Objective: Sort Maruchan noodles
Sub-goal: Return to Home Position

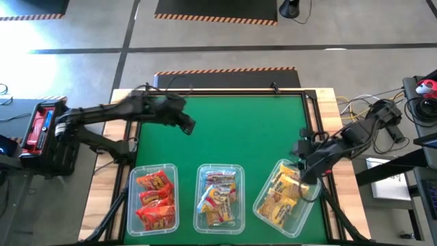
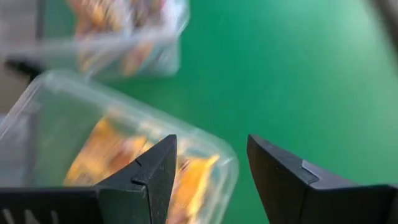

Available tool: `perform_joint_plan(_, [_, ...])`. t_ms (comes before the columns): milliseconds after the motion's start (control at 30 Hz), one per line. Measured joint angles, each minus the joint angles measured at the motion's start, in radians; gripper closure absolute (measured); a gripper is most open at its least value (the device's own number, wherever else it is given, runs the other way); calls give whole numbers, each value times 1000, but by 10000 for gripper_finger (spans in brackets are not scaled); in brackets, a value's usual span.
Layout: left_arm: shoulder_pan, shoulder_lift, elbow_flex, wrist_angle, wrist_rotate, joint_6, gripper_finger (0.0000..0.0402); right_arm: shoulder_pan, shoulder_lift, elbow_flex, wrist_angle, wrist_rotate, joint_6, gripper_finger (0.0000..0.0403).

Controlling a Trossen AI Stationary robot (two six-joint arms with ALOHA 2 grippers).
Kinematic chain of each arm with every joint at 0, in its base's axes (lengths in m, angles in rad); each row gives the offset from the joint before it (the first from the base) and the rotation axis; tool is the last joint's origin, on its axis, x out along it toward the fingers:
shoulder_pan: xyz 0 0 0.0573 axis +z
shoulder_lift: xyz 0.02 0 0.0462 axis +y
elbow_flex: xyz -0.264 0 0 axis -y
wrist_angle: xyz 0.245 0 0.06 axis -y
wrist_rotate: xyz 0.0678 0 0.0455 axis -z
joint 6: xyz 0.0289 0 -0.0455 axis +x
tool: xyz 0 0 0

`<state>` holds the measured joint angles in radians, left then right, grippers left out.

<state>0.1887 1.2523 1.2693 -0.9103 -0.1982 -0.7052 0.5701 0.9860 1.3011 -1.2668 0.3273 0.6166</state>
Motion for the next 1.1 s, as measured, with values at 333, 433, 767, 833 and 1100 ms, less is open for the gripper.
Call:
perform_joint_plan(333, [-65,-371,16,-103,-203,-19,255,-1,-319,-403,522,182,-48,220])
perform_joint_plan(433, [-65,-469,-25,-101,-204,-13,255,-1,-396,-553,713,201,-77,220])
perform_joint_plan(767, [-65,-741,-291,5,-203,-18,255,-39,-533,-961,1311,253,-94,220])
perform_joint_plan(833, [-65,-786,-374,96,-193,-18,255,-51,-532,-1028,1443,252,-93,220])
perform_joint_plan(1100, [-65,-884,-786,625,-57,-12,255,-84,-485,-1216,1730,250,49,220])
